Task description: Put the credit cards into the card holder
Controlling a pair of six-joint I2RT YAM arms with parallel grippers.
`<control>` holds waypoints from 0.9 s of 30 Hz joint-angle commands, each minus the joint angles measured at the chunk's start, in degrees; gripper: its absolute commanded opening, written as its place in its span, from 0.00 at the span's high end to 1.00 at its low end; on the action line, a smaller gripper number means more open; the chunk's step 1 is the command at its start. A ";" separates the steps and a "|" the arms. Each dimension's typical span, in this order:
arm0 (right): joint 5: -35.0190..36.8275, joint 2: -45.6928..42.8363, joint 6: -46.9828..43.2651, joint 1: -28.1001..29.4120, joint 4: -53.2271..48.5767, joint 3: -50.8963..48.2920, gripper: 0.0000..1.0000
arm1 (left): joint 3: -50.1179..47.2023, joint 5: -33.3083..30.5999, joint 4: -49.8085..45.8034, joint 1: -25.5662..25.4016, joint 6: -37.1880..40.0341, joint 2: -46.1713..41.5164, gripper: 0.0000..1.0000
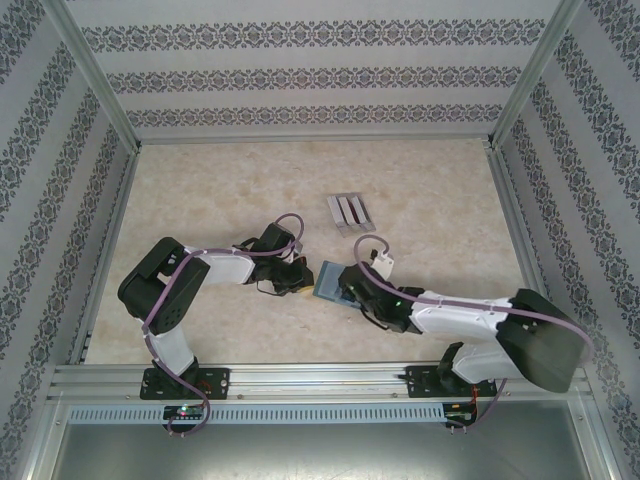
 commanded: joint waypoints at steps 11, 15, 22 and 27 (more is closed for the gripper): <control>-22.92 3.48 -8.26 -8.73 -6.88 1.83 0.47 | 0.19 2.40 -5.65 -5.46 1.32 4.48 0.93; -22.36 5.10 -9.34 -9.06 -8.56 3.04 0.46 | 0.22 2.31 -5.76 -5.47 1.45 4.54 0.93; -21.56 2.11 -10.36 -9.24 -11.47 4.09 0.41 | -0.47 2.00 -5.48 -5.49 1.14 4.01 0.94; -21.36 -0.78 -11.02 -10.13 -13.43 3.92 0.41 | -0.91 2.05 -4.56 -5.55 0.61 4.11 0.94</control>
